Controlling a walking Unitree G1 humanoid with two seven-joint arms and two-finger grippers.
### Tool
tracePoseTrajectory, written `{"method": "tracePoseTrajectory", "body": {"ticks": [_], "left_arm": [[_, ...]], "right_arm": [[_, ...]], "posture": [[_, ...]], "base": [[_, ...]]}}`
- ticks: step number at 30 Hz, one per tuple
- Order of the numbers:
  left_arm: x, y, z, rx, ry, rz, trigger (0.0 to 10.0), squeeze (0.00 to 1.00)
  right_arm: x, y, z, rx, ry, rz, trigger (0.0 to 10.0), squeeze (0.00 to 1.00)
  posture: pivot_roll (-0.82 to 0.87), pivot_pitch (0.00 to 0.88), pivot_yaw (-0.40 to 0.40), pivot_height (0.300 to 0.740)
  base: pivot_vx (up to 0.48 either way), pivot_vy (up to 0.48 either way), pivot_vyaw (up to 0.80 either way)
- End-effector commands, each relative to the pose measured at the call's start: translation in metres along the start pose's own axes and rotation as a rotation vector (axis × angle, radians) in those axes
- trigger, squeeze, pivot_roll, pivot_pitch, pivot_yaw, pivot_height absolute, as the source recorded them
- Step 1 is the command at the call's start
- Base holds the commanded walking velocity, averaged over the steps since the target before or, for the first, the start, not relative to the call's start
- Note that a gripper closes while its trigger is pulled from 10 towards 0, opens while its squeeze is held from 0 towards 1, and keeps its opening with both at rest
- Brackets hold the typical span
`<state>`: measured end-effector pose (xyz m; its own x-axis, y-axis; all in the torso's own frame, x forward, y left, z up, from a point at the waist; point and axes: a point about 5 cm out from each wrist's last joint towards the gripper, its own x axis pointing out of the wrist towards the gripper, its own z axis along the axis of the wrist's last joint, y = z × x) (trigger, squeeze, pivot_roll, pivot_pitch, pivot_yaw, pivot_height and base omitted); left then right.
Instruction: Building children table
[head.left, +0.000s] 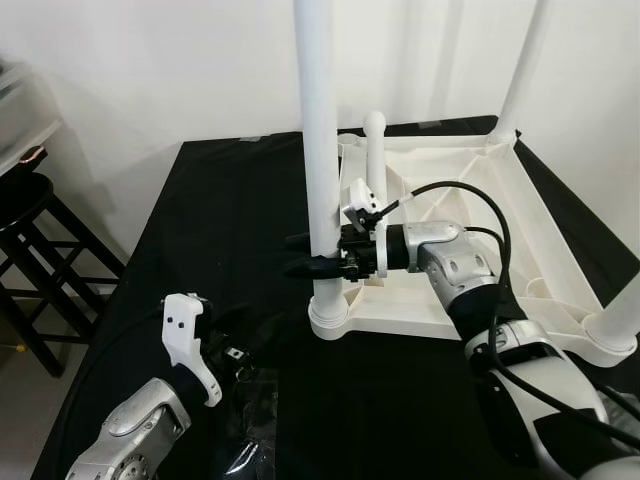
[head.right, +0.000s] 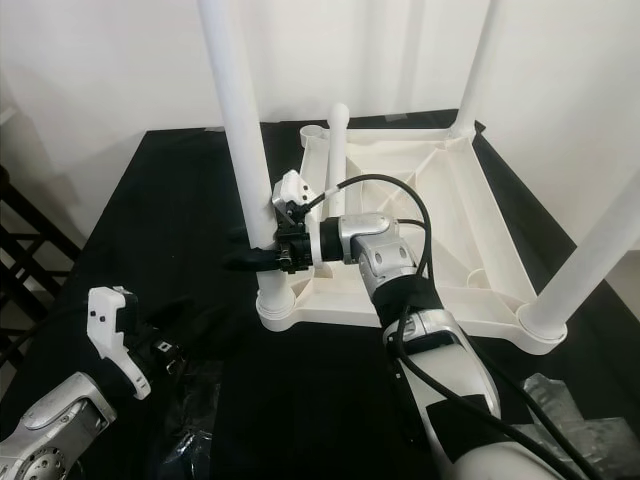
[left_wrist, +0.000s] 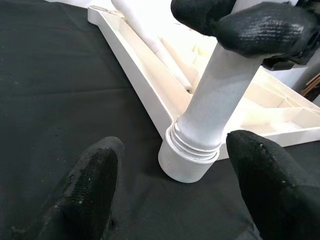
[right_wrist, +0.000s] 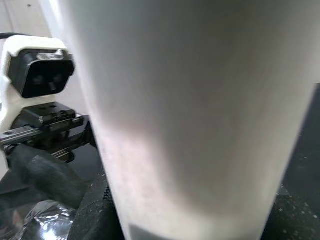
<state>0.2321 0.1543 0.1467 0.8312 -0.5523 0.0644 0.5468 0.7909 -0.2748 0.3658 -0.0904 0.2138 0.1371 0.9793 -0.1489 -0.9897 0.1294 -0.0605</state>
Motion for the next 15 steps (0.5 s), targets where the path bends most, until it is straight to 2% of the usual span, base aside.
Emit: {"method": "tracePoseTrajectory", "body": {"ticks": [1,2,3,5,6,7,8,9,10,11,12,15], "left_arm": [[-0.004,0.0,-0.001,-0.01,0.002,0.006,10.0,0.0],[-0.004,0.0,-0.001,-0.01,0.002,0.006,10.0,0.0],[-0.004,0.0,-0.001,-0.01,0.003,0.007,10.0,0.0],[-0.004,0.0,-0.001,-0.01,0.003,0.007,10.0,0.0],[-0.005,0.001,-0.001,-0.009,0.004,0.008,10.0,0.0],[-0.005,0.001,-0.001,-0.009,0.004,0.008,10.0,0.0],[-0.005,0.002,-0.001,-0.008,0.005,0.009,10.0,0.0],[-0.005,0.002,-0.001,-0.008,0.005,0.009,10.0,0.0],[-0.005,0.004,-0.001,-0.007,0.008,0.01,10.0,0.0],[-0.005,0.004,-0.001,-0.007,0.008,0.01,10.0,0.0],[-0.005,0.005,-0.002,-0.006,0.013,0.012,10.0,0.0],[-0.004,0.006,-0.003,-0.007,0.018,0.014,10.0,0.0]], "right_arm": [[-0.012,-0.002,-0.013,0.025,0.006,-0.124,0.0,0.0],[-0.012,-0.002,-0.013,0.025,0.006,-0.124,0.0,0.0],[-0.018,-0.003,-0.017,0.032,0.008,-0.179,0.0,0.0],[-0.018,-0.003,-0.017,0.032,0.008,-0.179,0.0,0.0],[-0.016,-0.007,-0.028,0.08,0.008,-0.459,0.0,0.0],[-0.016,-0.007,-0.028,0.08,0.008,-0.459,0.0,0.0],[0.001,0.016,-0.054,0.188,0.036,-0.63,0.0,0.0],[0.001,0.016,-0.054,0.188,0.036,-0.63,0.0,0.0],[0.013,0.037,-0.069,0.21,0.083,-0.712,0.0,0.0],[0.013,0.037,-0.069,0.21,0.083,-0.712,0.0,0.0],[0.015,0.041,-0.07,0.245,0.059,-0.782,0.0,0.0],[0.013,0.033,-0.067,0.229,0.04,-0.801,0.0,0.0]], "posture": [[-0.03,0.092,0.045,0.74],[-0.03,0.092,0.045,0.74],[-0.04,0.09,0.039,0.74],[-0.04,0.09,0.039,0.74],[-0.04,0.085,0.031,0.74],[-0.04,0.085,0.031,0.74],[-0.05,0.106,0.051,0.74],[-0.05,0.106,0.051,0.74],[-0.06,0.086,0.063,0.74],[-0.06,0.086,0.063,0.74],[-0.07,0.073,0.065,0.74],[-0.05,0.076,0.053,0.74]], "base": [[0.0,0.0,0.0],[0.0,0.0,0.0],[0.0,0.0,0.0],[0.0,0.0,0.0],[0.0,0.0,0.0],[0.0,0.0,0.0],[0.0,0.0,0.0],[0.0,0.0,0.0],[0.0,0.0,0.0],[0.0,0.0,0.0],[0.0,0.0,0.0],[0.0,0.0,0.0]]}}
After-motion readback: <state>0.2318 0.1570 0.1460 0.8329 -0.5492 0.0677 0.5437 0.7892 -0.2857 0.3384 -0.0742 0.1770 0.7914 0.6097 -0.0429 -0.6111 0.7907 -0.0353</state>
